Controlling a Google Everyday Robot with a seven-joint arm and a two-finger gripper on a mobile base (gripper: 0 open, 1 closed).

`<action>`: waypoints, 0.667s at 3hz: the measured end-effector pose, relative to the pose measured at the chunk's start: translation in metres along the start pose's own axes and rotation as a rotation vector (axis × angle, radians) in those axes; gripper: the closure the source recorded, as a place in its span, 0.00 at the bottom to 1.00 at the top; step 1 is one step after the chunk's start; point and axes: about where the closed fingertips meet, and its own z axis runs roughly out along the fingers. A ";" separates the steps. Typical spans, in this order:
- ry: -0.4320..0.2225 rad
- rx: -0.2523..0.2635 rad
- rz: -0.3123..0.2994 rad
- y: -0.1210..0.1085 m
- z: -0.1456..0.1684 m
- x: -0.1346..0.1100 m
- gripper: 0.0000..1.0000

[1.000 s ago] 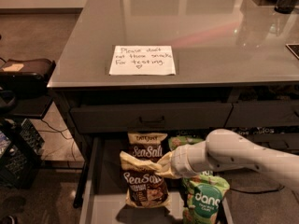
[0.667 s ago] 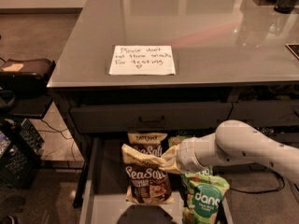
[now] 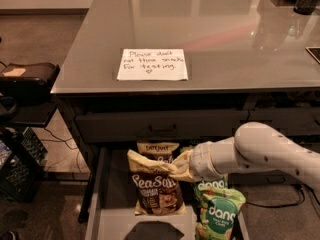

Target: Pick brown chip bag from middle drawer and place on counter

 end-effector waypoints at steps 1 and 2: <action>-0.041 0.017 -0.037 0.000 -0.026 -0.042 1.00; -0.042 0.016 -0.038 0.000 -0.027 -0.043 1.00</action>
Offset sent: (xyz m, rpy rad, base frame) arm -0.0030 0.0084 0.0406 0.0297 -0.0358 0.0145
